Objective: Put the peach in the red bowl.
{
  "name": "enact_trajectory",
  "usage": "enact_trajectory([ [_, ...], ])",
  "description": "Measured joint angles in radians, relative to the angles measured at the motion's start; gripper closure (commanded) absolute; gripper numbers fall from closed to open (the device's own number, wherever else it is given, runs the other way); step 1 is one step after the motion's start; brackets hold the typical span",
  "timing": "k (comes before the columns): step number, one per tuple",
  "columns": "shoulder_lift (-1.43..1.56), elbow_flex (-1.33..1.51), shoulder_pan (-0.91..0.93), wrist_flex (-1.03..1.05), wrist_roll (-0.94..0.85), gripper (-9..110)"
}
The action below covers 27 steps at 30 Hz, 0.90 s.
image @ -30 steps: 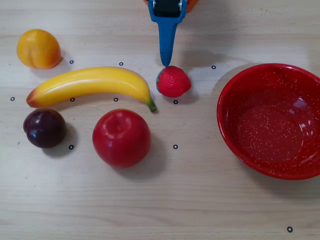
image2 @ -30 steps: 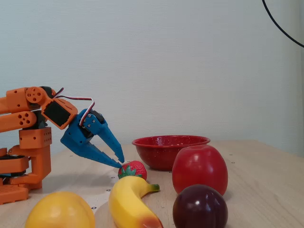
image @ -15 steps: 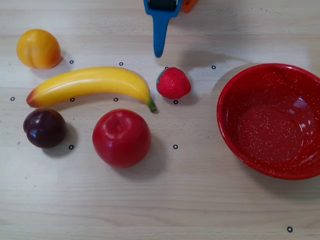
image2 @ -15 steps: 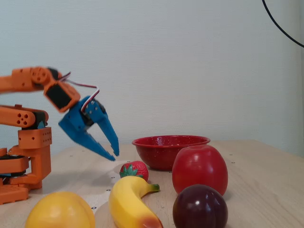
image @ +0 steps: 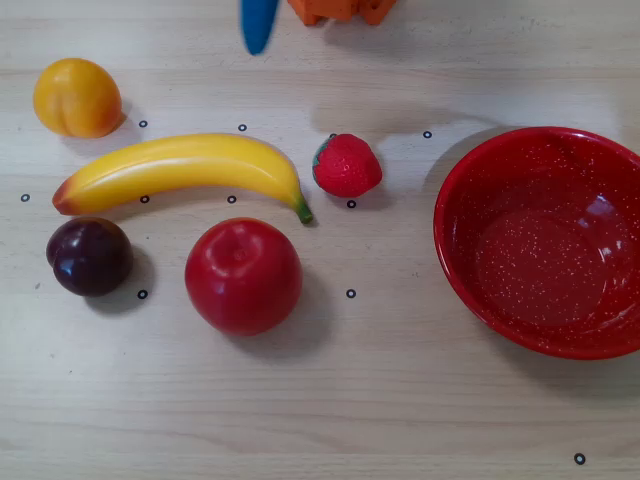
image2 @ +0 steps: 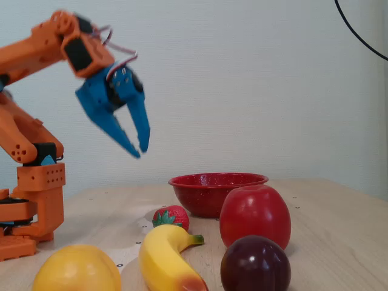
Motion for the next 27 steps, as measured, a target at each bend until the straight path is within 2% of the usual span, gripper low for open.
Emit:
enact_trajectory([
  [10, -0.351, -0.489, -0.245, 0.189, 0.155, 101],
  [22, -0.716, -0.864, -0.588, 0.367, 0.588, 101],
  [27, -0.876, -1.005, -0.683, 0.377, 0.73, 101],
])
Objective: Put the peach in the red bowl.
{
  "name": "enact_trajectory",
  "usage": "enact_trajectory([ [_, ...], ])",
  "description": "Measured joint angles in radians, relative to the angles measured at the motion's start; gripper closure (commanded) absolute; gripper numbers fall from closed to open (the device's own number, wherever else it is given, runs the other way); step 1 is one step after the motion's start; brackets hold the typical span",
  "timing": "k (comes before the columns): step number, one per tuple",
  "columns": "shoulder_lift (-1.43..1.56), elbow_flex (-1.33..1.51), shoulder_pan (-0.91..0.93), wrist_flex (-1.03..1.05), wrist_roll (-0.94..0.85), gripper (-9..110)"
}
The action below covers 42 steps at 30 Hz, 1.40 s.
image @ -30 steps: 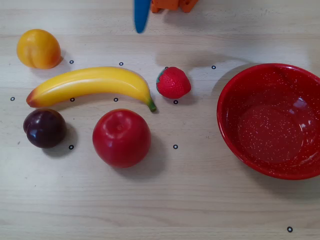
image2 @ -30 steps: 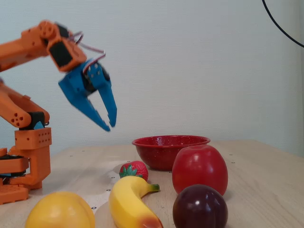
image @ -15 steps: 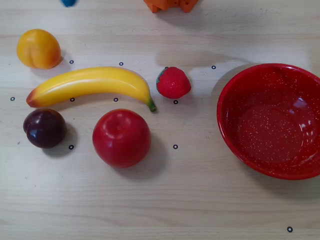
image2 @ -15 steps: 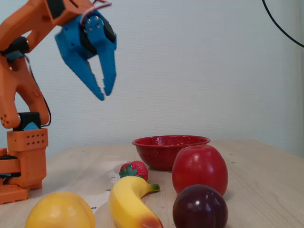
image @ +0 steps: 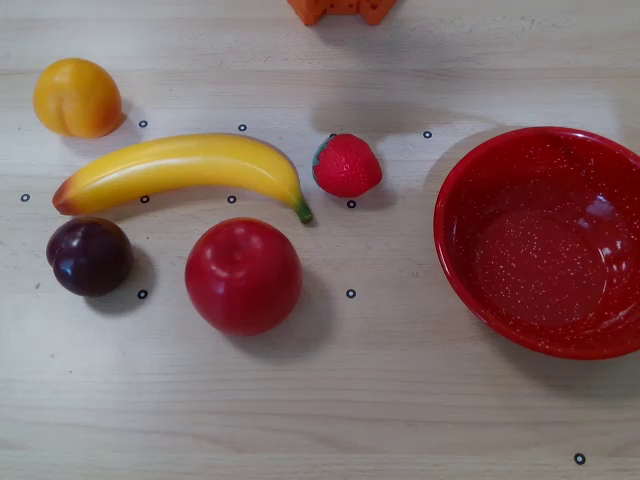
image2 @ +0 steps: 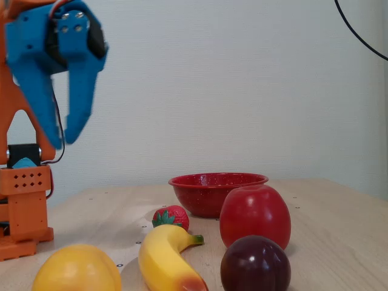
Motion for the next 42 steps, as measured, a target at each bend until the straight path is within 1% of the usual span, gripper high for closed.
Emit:
enact_trajectory([
  [2, -0.049, -0.038, -0.035, 0.003, 0.055, 100],
  [5, -0.114, -0.072, -0.083, 0.003, 0.118, 83],
  [9, -0.173, -0.072, -0.15, 0.003, 0.206, 69],
  [11, -0.198, -0.072, -0.178, 0.003, 0.216, 60],
  [13, -0.199, -0.072, -0.196, 0.003, 0.216, 56],
  [18, -0.204, -0.061, -0.189, 0.003, 0.216, 54],
  [25, -0.252, 0.025, -0.19, 0.003, 0.213, 53],
  [29, -0.261, 0.028, -0.156, 0.003, 0.193, 50],
  [32, -0.275, 0.064, -0.133, 0.003, 0.193, 50],
  [42, -0.371, 0.061, -0.098, 0.003, 0.192, 48],
])
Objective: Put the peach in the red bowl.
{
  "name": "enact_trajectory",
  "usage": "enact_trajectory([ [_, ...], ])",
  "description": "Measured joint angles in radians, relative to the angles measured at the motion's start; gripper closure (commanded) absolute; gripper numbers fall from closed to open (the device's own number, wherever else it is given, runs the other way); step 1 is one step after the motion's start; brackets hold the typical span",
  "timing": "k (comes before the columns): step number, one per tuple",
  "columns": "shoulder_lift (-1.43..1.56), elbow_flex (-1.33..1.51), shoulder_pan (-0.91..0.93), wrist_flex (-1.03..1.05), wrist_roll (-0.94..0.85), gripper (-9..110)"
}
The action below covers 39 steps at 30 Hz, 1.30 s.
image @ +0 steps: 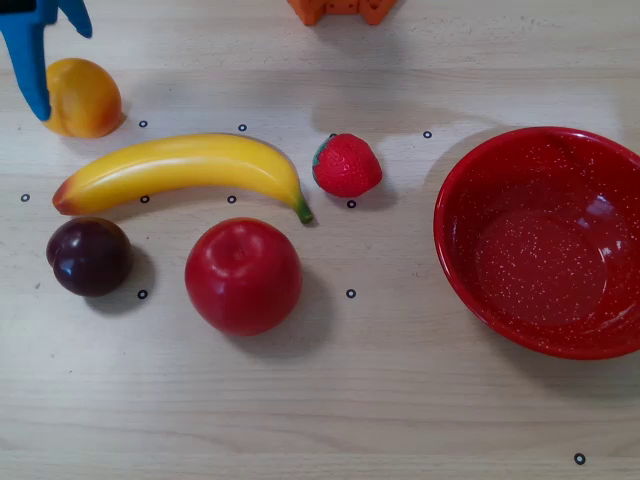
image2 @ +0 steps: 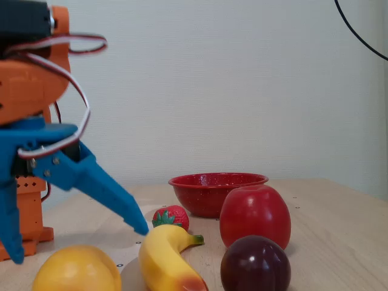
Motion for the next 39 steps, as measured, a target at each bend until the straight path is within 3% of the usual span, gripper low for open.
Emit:
enact_trajectory([
  [39, -0.161, -0.043, 0.0, -0.138, 0.101, 48],
])
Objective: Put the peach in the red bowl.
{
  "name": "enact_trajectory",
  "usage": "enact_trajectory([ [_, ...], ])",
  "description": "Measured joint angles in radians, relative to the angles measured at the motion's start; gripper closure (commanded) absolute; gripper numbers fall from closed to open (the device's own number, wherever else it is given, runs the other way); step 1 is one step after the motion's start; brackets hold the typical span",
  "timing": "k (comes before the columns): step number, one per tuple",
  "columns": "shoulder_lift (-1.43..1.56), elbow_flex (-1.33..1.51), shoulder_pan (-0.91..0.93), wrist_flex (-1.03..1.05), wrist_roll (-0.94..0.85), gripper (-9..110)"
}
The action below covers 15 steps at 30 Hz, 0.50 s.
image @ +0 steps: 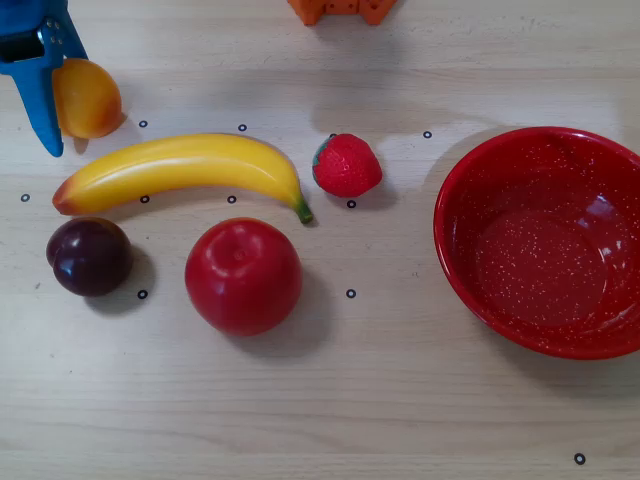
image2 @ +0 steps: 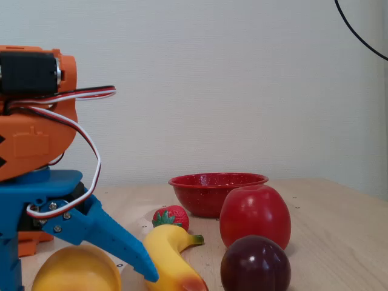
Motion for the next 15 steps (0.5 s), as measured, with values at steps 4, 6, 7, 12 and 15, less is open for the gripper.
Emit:
enact_trajectory([
  [4, 0.0, 0.0, 0.0, 0.0, 0.0, 48],
  [6, 0.0, 0.0, 0.0, 0.0, 0.0, 49],
  [7, 0.0, 0.0, 0.0, 0.0, 0.0, 49],
  [12, 0.0, 0.0, 0.0, 0.0, 0.006, 49],
  [15, 0.0, 0.0, 0.0, 0.0, 0.006, 49],
])
